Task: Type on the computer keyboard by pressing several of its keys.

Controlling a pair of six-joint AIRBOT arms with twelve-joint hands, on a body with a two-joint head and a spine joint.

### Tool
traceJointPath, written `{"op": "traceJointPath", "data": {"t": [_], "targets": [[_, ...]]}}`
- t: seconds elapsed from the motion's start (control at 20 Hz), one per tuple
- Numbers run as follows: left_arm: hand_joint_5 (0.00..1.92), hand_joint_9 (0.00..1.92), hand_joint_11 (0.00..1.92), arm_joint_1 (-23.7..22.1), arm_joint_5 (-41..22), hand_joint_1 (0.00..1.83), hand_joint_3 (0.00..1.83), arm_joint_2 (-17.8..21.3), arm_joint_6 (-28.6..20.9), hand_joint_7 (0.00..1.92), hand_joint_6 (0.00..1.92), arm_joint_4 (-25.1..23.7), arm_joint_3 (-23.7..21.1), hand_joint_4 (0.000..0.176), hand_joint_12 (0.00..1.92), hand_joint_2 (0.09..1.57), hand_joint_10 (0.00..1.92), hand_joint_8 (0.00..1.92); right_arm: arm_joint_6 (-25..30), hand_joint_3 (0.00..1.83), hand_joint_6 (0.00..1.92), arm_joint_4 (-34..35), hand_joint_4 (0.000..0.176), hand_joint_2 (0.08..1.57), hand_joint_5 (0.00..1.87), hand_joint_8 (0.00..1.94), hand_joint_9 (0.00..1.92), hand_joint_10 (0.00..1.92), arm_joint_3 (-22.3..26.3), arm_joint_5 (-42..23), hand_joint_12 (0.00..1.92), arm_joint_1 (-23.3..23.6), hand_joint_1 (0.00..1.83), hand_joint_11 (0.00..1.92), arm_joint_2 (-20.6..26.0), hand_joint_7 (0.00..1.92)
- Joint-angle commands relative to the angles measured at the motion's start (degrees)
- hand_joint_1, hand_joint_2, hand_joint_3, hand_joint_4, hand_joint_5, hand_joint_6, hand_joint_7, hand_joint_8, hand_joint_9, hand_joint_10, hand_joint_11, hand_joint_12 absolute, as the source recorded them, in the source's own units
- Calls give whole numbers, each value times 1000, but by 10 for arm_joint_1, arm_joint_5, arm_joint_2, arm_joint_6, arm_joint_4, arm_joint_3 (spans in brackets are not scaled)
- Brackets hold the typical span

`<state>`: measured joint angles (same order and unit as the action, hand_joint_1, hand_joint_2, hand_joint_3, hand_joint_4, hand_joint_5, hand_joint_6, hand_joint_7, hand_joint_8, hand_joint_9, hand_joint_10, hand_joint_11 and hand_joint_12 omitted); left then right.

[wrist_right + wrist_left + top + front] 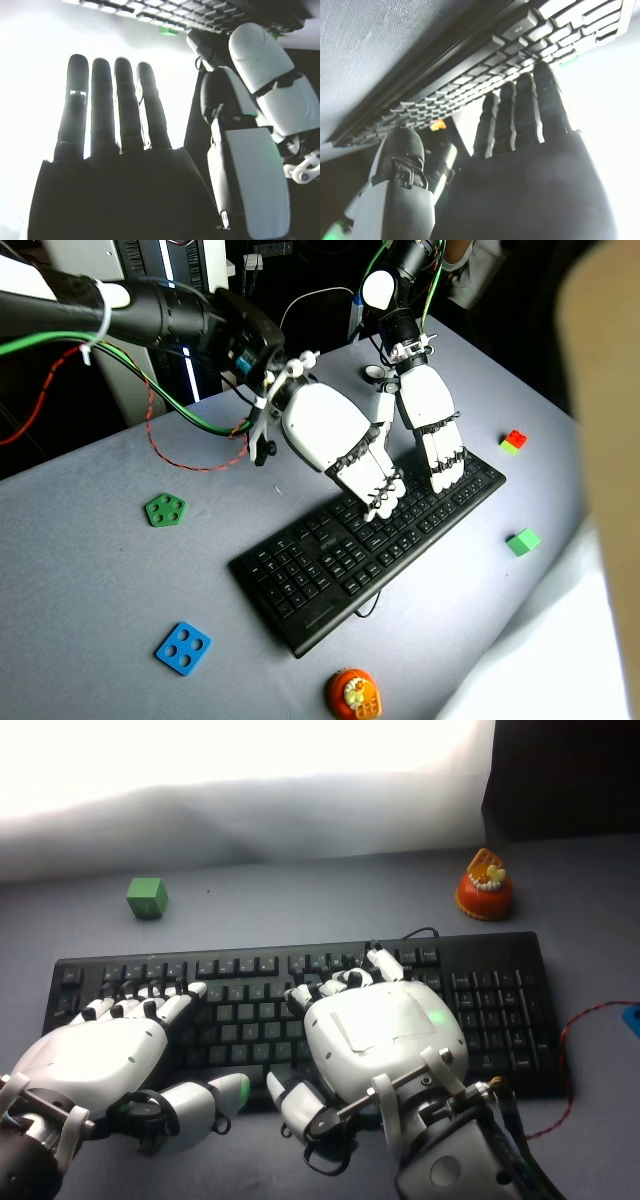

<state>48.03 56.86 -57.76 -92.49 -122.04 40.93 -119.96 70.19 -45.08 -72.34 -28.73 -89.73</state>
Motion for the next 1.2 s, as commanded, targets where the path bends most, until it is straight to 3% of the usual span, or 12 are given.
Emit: {"op": "traceJointPath", "data": {"t": [0.0,0.3,0.55,0.6,0.65,0.7,0.75,0.85,0.9,1.0,1.1,1.15], "targets": [[92,98,0,0,45,265,4,2,-2,135,8,-32,0,15,403,1301,12,5,7,16,244,-69,0,1314,367,10,289,340,-4,-26,1200,-1,570,0,-2,489],[136,133,0,4,46,453,0,4,-2,166,21,-32,-1,6,521,1288,20,7,38,41,468,-98,0,1307,336,11,228,555,-64,-13,1234,-13,681,0,-33,542],[511,232,0,4,47,462,4,4,-2,364,296,-32,-1,0,588,1311,43,14,53,94,1016,-98,0,1293,433,20,156,733,-91,8,1309,-19,616,0,-47,573],[459,262,0,4,47,470,3,4,-2,442,527,-32,-1,0,566,1312,50,14,56,99,972,-98,0,1279,431,91,212,778,-92,8,1329,-21,625,0,-49,693],[323,343,0,4,47,492,0,4,-2,598,810,-32,-1,0,655,1302,112,62,58,136,787,-98,0,1264,385,538,271,911,-93,10,1376,-23,617,0,-51,642],[323,343,0,4,47,492,0,4,-2,598,810,-32,-1,0,655,1302,112,62,60,136,787,-98,0,1264,385,538,271,911,-96,10,1376,-25,617,0,-54,642],[258,331,0,4,47,476,0,4,-2,636,713,-32,-1,5,839,1302,321,139,61,141,672,-98,0,1259,373,781,310,1032,-99,11,1446,-26,624,0,-56,599],[265,205,0,4,48,458,0,4,-2,565,562,-32,-1,19,966,1302,747,254,66,160,590,-98,0,1250,413,964,301,1216,-105,12,1625,-26,627,0,-60,473],[392,142,0,4,48,477,1,4,-2,497,579,-32,-1,0,1045,1304,732,208,68,182,668,-97,0,1256,510,842,232,1164,-106,13,1640,-25,603,0,-62,405],[567,105,0,5,48,507,1,4,-2,457,619,-32,-1,0,1039,1306,622,97,69,239,823,-97,0,1244,549,546,173,948,-106,13,1573,-26,585,0,-64,413],[567,105,0,5,48,507,1,4,-2,457,619,-32,-1,0,1039,1306,622,97,69,239,823,-96,0,1244,549,546,173,948,-106,9,1573,-30,585,0,-67,413],[381,118,0,5,48,469,4,4,-2,445,537,-32,-1,0,997,1314,541,55,70,297,836,-96,0,1214,447,339,210,747,-107,7,1466,-31,602,0,-68,452]]}}
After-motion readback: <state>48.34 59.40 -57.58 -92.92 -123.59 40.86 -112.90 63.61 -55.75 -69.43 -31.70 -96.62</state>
